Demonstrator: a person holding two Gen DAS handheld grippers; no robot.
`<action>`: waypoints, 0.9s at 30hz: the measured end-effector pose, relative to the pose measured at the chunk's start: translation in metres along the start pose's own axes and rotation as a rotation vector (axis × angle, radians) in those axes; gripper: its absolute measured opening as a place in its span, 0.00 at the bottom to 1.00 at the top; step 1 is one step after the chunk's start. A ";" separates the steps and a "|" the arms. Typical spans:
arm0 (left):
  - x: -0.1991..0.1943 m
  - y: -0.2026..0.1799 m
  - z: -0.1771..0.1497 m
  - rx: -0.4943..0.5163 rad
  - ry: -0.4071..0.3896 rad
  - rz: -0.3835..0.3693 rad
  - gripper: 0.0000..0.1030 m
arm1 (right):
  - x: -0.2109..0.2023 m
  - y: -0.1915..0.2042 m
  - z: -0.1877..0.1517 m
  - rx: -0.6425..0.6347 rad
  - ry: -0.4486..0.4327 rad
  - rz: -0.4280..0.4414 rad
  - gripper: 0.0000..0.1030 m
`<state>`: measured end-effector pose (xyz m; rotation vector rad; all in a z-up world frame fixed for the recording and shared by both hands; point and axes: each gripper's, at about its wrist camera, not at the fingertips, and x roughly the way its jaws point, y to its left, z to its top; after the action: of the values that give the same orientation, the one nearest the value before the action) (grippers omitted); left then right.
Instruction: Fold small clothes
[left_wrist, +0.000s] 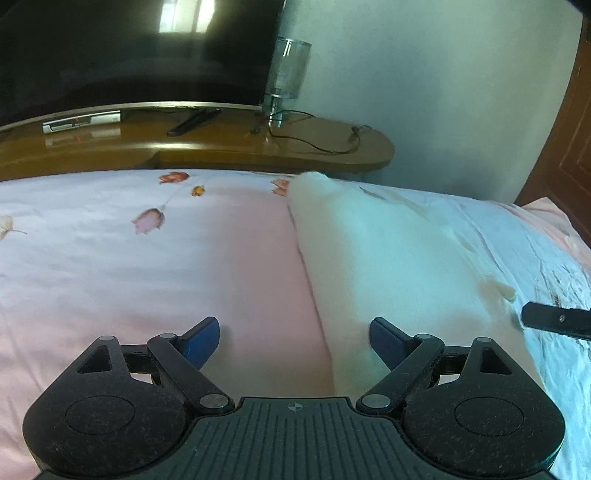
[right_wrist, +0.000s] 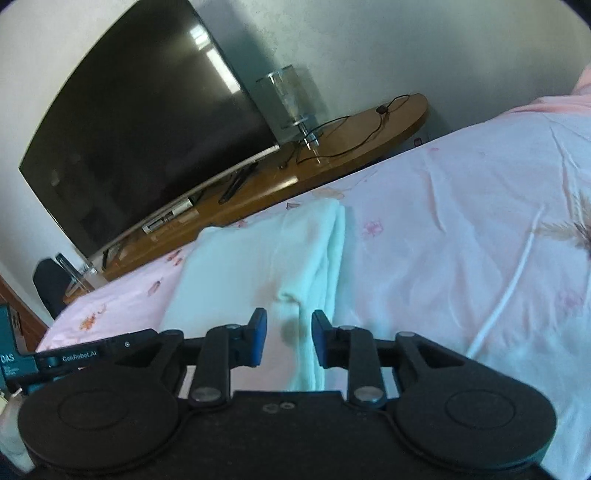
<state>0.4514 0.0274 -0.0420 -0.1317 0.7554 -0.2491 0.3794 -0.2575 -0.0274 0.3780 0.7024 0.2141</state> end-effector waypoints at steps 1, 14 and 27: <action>-0.002 -0.001 -0.004 0.010 0.000 -0.004 0.85 | 0.000 0.002 0.000 -0.010 0.017 0.002 0.27; -0.048 0.008 -0.068 -0.022 -0.004 0.007 0.85 | -0.028 0.006 -0.059 -0.035 0.089 0.043 0.07; -0.071 -0.012 -0.076 0.138 -0.056 -0.076 0.85 | -0.031 -0.004 -0.063 -0.058 0.107 -0.030 0.07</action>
<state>0.3467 0.0329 -0.0474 -0.0365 0.6759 -0.3673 0.3149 -0.2538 -0.0551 0.3024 0.8046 0.2272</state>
